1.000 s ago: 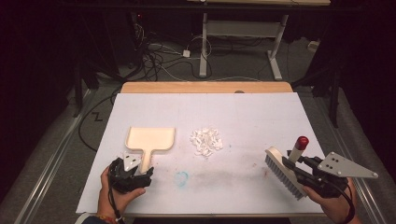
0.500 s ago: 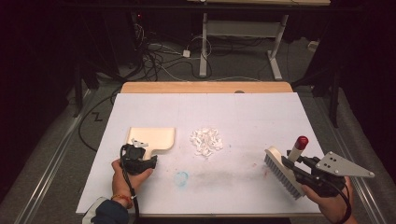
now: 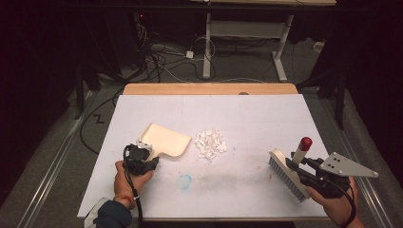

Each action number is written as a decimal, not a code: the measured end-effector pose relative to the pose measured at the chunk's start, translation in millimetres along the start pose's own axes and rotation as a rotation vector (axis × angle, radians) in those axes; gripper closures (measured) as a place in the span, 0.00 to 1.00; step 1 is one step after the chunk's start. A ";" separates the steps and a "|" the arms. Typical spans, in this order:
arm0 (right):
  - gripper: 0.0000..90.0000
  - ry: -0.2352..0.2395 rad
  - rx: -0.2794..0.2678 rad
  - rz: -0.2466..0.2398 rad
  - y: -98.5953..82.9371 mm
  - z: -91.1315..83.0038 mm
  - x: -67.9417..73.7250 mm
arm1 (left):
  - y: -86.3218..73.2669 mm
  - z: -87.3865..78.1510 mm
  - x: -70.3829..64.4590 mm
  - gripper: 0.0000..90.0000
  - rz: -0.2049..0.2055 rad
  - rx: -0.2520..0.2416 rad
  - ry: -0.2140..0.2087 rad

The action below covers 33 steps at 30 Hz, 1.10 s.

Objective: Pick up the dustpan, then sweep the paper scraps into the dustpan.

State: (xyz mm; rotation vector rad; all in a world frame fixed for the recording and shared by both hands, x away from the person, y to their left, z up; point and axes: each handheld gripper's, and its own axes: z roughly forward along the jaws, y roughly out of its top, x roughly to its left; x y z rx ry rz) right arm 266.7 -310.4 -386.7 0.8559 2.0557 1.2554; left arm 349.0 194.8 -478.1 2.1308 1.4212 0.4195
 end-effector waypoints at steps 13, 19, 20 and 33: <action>0.78 -0.016 0.004 0.014 -2.3 0.9 -5.3 | 1.3 -25.5 18.5 0.70 0.029 -0.032 0.005; 0.78 0.004 -0.011 0.028 -2.4 2.6 -8.1 | -1.3 -42.4 16.6 0.70 0.098 -0.023 -0.010; 0.78 0.004 -0.011 0.028 -2.4 2.6 -8.1 | -1.3 -42.4 16.6 0.70 0.098 -0.023 -0.010; 0.78 -0.057 0.002 0.045 11.1 32.1 -15.2 | -15.3 -66.7 14.1 0.70 0.212 0.028 -0.086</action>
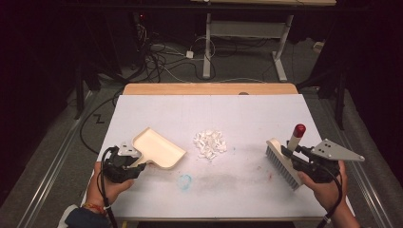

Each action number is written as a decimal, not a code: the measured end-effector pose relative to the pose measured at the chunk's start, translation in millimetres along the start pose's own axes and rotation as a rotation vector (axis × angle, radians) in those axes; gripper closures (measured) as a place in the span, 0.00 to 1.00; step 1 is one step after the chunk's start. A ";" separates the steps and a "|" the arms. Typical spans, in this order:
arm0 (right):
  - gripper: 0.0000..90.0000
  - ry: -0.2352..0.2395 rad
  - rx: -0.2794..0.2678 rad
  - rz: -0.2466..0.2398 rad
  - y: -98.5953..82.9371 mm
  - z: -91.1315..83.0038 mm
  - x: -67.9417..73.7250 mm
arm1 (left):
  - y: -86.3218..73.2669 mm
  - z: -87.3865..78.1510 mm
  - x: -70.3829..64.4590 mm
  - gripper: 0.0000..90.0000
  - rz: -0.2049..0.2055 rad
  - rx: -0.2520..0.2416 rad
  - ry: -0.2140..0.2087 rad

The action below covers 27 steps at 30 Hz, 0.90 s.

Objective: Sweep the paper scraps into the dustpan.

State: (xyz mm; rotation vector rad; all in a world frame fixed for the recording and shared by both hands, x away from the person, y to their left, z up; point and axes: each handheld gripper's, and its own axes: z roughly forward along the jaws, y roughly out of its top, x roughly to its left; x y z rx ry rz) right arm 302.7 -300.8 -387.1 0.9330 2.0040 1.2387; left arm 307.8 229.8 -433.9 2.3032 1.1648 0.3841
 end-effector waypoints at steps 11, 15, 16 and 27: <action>0.78 -0.067 -0.034 0.026 27.8 58.9 -19.6 | -3.7 4.9 -10.9 0.70 0.051 0.058 -0.044; 0.78 -0.088 -0.041 0.031 40.3 82.8 -25.3 | -2.7 6.6 -16.6 0.70 0.075 0.065 -0.057; 0.78 -0.090 -0.042 0.040 42.3 88.9 -26.3 | -2.2 8.2 -18.7 0.70 0.086 0.066 -0.062; 0.78 -0.049 -0.059 0.046 65.1 154.4 1.0 | 4.5 17.1 -29.4 0.70 0.153 0.088 -0.069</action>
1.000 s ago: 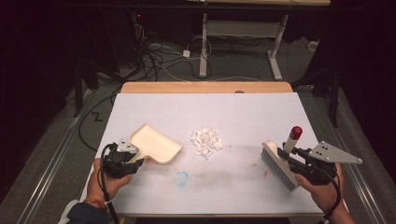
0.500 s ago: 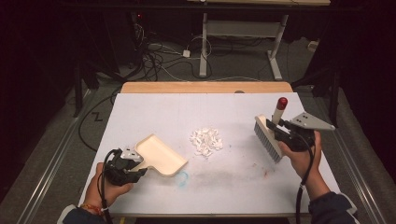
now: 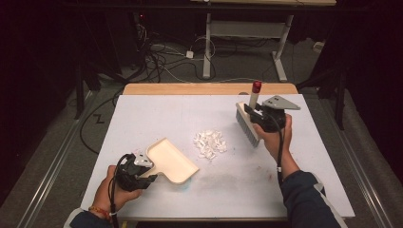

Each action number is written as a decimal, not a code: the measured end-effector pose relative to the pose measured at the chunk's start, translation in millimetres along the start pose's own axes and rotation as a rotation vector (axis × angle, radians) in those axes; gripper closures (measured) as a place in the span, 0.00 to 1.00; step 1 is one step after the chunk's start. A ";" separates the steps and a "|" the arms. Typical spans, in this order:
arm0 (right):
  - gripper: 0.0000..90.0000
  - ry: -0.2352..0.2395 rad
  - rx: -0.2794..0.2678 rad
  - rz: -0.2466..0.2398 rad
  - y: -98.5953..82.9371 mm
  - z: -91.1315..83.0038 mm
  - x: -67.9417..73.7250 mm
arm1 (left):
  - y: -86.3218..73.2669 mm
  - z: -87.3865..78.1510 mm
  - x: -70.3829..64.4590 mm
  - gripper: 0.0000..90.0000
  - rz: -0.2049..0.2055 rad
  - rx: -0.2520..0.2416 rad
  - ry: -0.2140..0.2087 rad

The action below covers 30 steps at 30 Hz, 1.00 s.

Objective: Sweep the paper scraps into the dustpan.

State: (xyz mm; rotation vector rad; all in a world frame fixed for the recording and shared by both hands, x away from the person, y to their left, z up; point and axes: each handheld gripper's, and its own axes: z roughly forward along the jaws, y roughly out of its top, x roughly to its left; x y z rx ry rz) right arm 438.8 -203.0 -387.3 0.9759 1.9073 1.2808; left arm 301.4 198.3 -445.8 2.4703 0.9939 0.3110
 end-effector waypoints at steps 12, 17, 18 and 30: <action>0.78 0.075 0.009 -0.044 -4.6 38.9 48.9 | 10.6 12.2 -9.1 0.70 0.050 0.014 -0.030; 0.78 0.118 0.001 -0.063 -6.9 41.4 64.0 | 13.6 15.6 -11.2 0.70 0.057 0.019 -0.033; 0.78 0.118 0.001 -0.063 -6.9 41.4 64.0 | 13.9 16.1 -11.4 0.70 0.055 0.017 -0.033; 0.77 0.256 -0.032 -0.094 -12.9 35.7 90.8 | 21.1 22.7 -7.2 0.70 0.051 0.027 -0.050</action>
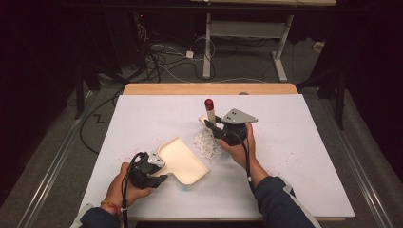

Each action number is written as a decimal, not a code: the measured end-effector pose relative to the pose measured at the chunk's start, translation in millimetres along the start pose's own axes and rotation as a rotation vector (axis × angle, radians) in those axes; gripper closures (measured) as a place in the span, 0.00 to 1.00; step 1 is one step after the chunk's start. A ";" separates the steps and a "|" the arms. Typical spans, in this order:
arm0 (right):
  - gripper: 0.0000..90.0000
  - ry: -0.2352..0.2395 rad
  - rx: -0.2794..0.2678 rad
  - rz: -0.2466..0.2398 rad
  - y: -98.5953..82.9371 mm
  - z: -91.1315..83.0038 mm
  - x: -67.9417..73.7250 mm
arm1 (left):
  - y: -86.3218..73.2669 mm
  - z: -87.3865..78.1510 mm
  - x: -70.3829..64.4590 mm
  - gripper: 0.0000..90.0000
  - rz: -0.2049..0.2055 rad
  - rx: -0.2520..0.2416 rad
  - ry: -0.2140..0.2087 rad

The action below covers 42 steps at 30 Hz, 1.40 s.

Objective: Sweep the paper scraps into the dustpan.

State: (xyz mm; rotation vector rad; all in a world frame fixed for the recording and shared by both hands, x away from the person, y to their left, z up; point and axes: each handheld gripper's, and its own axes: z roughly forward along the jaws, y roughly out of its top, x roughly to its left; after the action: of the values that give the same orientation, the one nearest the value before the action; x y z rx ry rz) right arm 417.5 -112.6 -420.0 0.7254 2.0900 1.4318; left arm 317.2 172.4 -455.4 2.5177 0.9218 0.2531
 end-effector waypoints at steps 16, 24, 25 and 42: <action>0.77 0.110 -0.028 -0.050 0.2 -0.6 32.2 | 14.1 12.3 3.2 0.70 0.023 0.032 -0.003; 0.77 0.151 -0.015 -0.082 2.6 -3.4 57.2 | 20.6 15.6 -1.5 0.70 0.036 0.040 -0.003; 0.77 0.153 -0.014 -0.093 3.4 -4.3 61.3 | 21.2 16.1 -2.1 0.70 0.039 0.044 0.000; 0.78 0.108 -0.065 -0.069 29.6 -21.6 54.1 | 18.8 15.0 -1.3 0.70 0.036 0.041 -0.002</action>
State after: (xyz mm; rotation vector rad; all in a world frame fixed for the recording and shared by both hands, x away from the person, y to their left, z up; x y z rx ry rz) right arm 367.8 -81.8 -390.9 0.5560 2.1169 1.5240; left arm 331.6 153.6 -460.0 2.5729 0.8903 0.2447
